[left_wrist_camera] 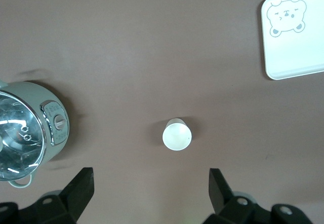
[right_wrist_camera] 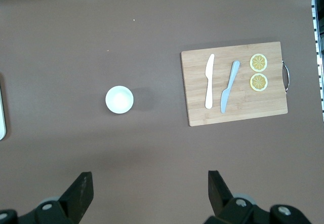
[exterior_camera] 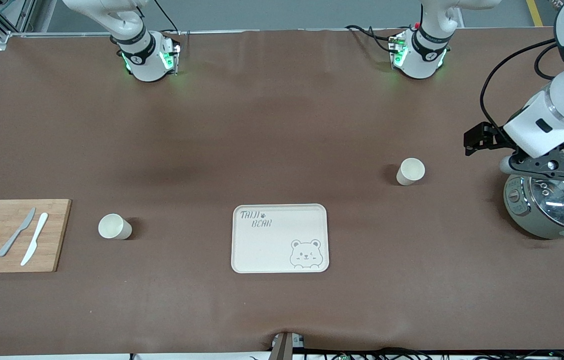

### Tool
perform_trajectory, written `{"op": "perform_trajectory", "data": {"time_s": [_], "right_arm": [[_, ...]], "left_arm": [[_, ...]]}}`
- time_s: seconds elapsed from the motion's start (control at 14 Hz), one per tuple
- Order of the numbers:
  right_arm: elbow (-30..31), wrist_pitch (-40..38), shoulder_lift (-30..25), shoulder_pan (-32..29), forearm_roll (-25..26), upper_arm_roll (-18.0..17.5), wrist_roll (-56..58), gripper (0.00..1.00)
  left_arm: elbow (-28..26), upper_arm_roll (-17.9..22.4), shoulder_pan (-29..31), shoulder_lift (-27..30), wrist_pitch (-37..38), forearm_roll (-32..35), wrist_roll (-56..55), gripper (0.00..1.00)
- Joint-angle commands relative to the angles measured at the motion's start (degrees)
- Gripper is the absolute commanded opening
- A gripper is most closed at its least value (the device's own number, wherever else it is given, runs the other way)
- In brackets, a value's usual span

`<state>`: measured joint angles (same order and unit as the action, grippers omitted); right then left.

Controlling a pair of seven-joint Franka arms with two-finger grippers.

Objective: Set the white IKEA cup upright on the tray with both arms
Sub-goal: 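Reach the left gripper down toward the white cup beside the pot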

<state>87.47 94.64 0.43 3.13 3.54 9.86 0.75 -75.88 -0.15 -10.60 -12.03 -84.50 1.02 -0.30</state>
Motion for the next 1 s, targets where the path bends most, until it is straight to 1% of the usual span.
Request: {"op": "perform_trajectory", "data": {"time_s": [0.0,0.21,0.29,0.36,0.43,0.5,0.71,0.79,0.93], "right_arm": [[-1.2,-0.5,0.5,-0.6,0.4,-0.5,-0.5,1.0],[-1.2,-0.5,0.5,-0.6,0.4,-0.5,-0.5,1.0],[-1.2,-0.5,0.5,-0.6,0.4,-0.5,-0.5,1.0],[-1.2,-0.5,0.5,-0.6,0.4,-0.5,-0.5,1.0],[-1.2,-0.5,0.5,-0.6,0.4,-0.5,-0.5,1.0],[-1.2,-0.5,0.5,-0.6,0.4,-0.5,-0.5,1.0],[-1.2,-0.5,0.5,-0.6,0.4,-0.5,-0.5,1.0],[-1.2,-0.6,0.5,-0.5,0.4,-0.5,-0.5,1.0],[-1.0,-1.1,0.5,-0.1,0.5,-0.5,-0.5,1.0]], "left_arm": [[0.0,-0.3,-0.3,0.1,-0.1,1.9,-0.8,1.0],[0.0,-0.6,-0.1,0.2,-0.1,1.3,-0.8,1.0],[-0.6,-0.6,0.1,0.3,-0.1,1.4,-0.3,1.0],[-2.4,-0.6,0.1,0.9,-1.4,1.4,-0.2,1.0],[-5.8,-0.7,0.5,1.8,-3.8,1.4,-0.1,1.0],[-10.5,-0.7,0.7,3.4,-7.6,1.1,0.1,1.0],[-26.4,-0.7,0.7,8.6,-19.9,1.1,0.3,1.0],[-30.1,-0.7,0.7,9.5,-22.9,1.1,0.3,1.0],[-33.3,-0.7,0.4,9.2,-25.4,1.3,0.3,1.0]]}}
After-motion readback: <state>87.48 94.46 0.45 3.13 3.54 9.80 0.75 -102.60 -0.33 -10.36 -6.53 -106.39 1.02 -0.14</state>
